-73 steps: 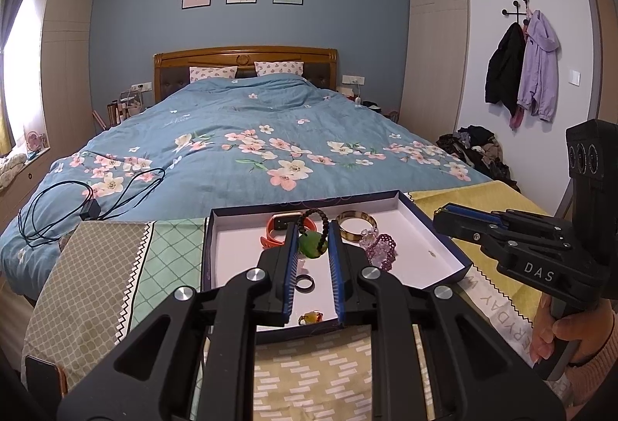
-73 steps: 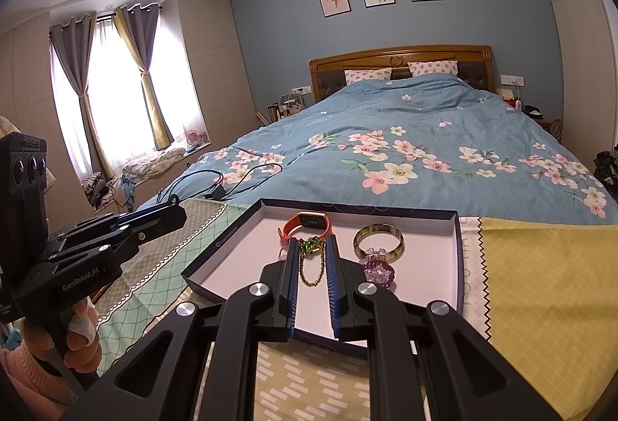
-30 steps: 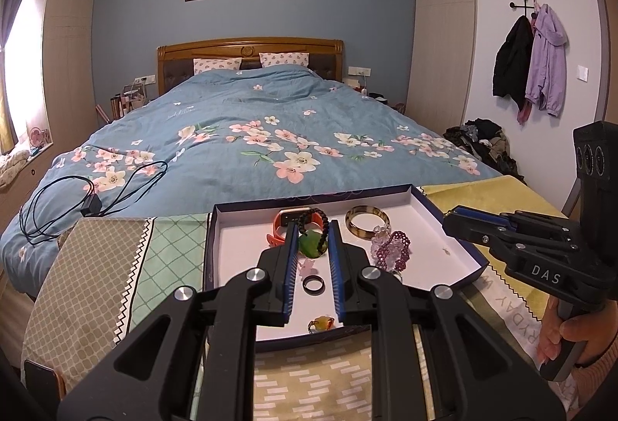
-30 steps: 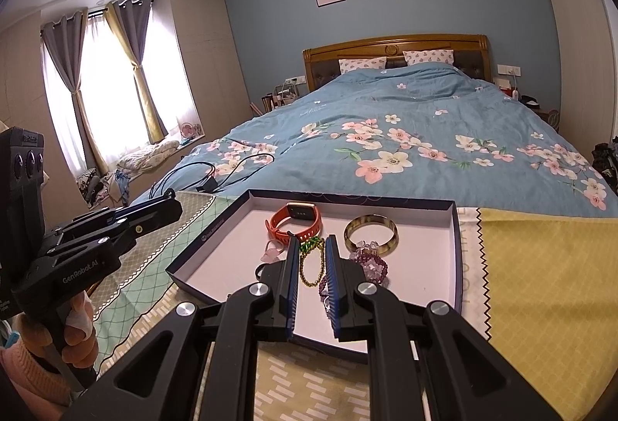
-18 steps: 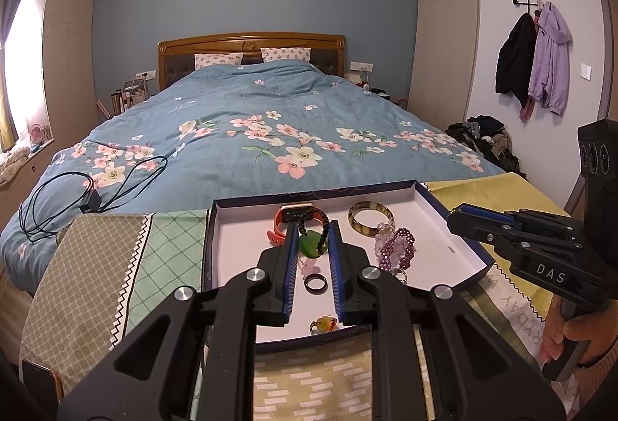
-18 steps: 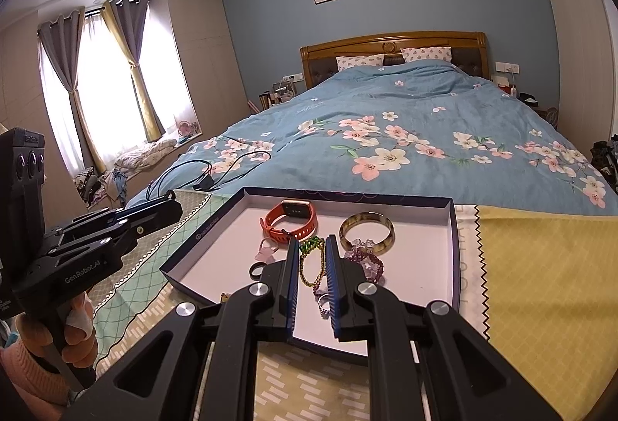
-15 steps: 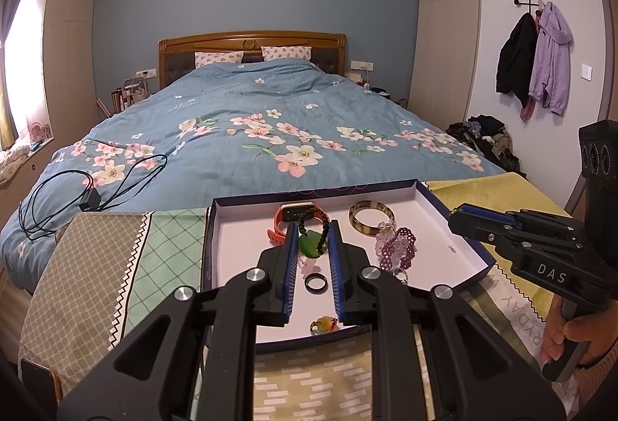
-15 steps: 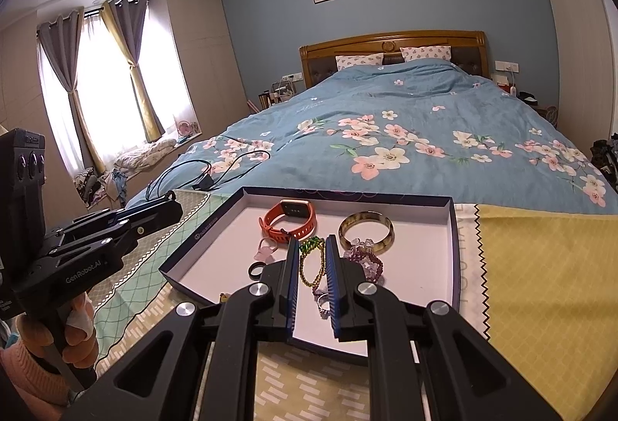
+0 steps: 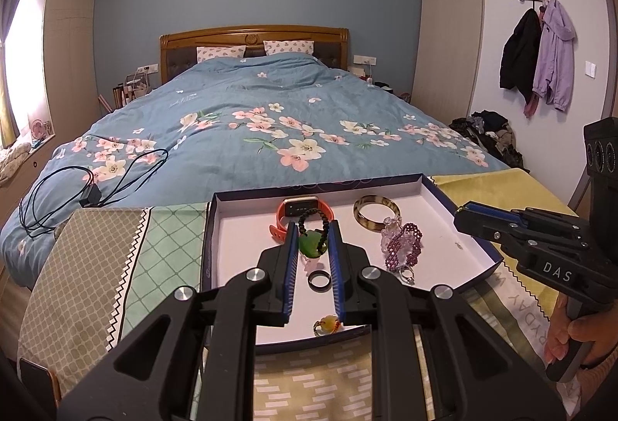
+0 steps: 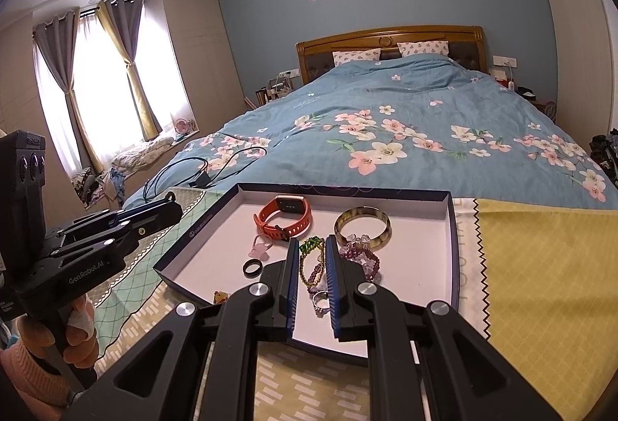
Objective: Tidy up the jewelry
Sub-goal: 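Lower the beaded ring into the box with the left tool while the right tool lowers its ring, then open both tools to release the rings and lift them away from the box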
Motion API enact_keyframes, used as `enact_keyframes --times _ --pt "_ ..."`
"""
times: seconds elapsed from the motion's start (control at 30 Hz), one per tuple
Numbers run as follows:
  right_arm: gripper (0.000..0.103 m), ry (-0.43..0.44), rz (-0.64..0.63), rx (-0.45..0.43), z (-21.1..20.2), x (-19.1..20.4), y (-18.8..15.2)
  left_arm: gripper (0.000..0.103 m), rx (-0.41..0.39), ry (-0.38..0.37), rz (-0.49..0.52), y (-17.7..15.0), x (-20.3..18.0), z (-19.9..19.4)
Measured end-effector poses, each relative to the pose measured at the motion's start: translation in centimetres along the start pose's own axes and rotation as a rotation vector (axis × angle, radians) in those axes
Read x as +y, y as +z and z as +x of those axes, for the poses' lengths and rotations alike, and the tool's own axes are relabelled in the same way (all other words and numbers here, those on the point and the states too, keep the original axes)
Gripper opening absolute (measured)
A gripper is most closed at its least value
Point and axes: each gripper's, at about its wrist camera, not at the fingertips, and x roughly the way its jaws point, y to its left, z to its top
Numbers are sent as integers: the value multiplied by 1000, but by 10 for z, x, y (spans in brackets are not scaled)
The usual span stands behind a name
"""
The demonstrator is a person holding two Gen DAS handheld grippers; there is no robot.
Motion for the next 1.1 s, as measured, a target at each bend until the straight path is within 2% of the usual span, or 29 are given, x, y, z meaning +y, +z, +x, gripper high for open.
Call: enact_keyframes --times 0.33,0.97,1.1 --pt "12 -4 18 31 9 -5 -1 16 64 -2 -23 -5 8 20" --pt "13 -46 28 182 52 -10 -13 16 249 -11 -41 -25 8 78" --pt "15 -56 34 188 54 -11 -14 17 265 -14 -50 -29 9 84"
